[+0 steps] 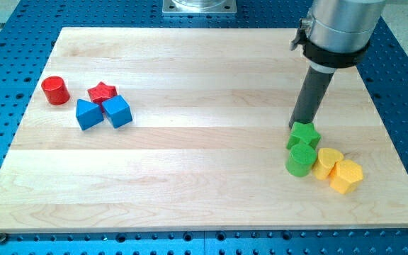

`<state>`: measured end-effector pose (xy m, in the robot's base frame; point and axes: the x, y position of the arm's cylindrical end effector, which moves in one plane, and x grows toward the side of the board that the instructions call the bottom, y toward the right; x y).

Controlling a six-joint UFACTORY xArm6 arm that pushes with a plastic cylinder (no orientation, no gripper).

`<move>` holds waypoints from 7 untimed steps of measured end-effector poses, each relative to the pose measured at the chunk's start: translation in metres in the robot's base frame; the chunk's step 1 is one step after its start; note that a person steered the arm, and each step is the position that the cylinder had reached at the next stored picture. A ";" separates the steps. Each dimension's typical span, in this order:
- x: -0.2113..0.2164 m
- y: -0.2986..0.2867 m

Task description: Place the red circle bottom left to the blue triangle

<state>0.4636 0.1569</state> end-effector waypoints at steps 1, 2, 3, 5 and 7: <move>-0.031 -0.002; -0.087 -0.065; -0.034 -0.152; 0.051 -0.174; 0.014 -0.174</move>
<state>0.4774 -0.0173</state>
